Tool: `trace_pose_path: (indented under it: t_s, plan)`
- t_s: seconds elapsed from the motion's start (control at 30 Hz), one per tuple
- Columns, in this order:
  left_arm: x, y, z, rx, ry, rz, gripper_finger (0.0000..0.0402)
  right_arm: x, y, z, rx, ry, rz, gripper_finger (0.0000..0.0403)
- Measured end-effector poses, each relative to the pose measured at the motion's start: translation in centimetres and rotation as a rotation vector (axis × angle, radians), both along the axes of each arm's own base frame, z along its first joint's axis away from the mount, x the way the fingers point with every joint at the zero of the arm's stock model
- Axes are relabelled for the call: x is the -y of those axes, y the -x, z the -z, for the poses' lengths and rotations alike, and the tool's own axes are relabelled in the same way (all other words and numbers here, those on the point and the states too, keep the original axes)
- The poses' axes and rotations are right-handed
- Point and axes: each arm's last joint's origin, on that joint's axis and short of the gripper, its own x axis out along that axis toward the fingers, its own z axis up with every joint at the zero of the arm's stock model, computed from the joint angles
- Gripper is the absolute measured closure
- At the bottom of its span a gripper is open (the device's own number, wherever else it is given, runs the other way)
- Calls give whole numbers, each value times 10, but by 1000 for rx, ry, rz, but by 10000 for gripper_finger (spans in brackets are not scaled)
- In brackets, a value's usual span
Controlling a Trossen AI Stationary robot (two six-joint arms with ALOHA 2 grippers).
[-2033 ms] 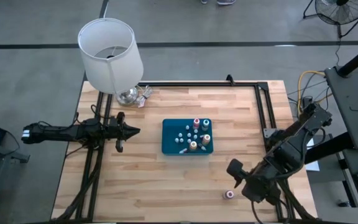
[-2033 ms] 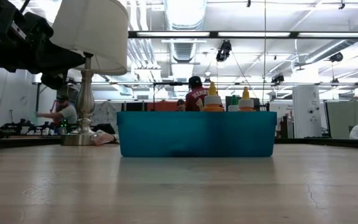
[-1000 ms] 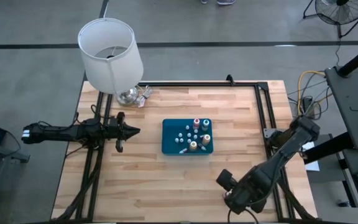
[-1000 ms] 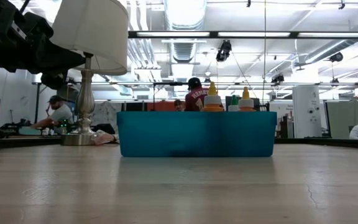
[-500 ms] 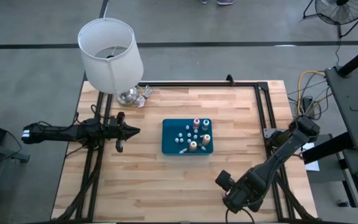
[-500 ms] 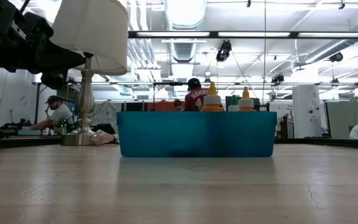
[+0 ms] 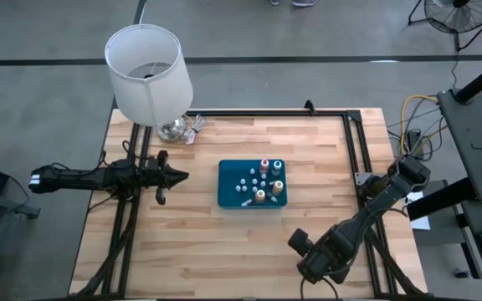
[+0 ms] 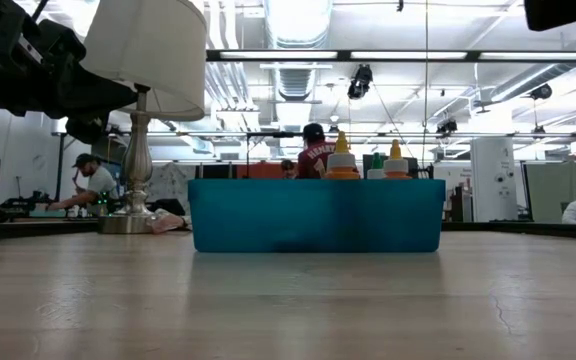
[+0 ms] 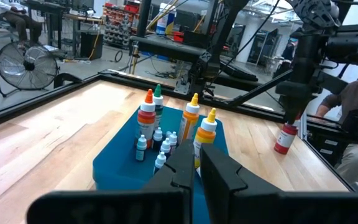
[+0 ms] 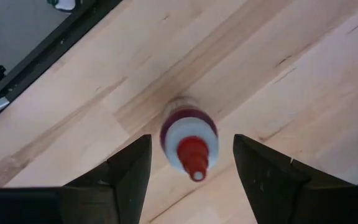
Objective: Pick & Place food coloring
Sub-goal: Put the large red food coloring bottle into the blue bin
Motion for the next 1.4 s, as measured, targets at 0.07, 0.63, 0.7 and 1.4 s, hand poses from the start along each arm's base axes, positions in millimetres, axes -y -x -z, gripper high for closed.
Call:
trace_pose_path:
  t_s: [0.07, 0.63, 0.7, 1.4]
  plan:
    - [0, 0, 0, 0, 0, 0, 400, 2, -1, 0, -2, 1, 6, 184]
    - [0, 0, 0, 0, 0, 0, 400, 6, -7, 2, -40, -68, -14, 306]
    - [0, 0, 0, -1, 0, 0, 400, 8, -8, 2, -39, -70, -8, 306]
    - [0, 0, 0, 0, 0, 0, 400, 91, -21, -112, 197, -173, 135, 306]
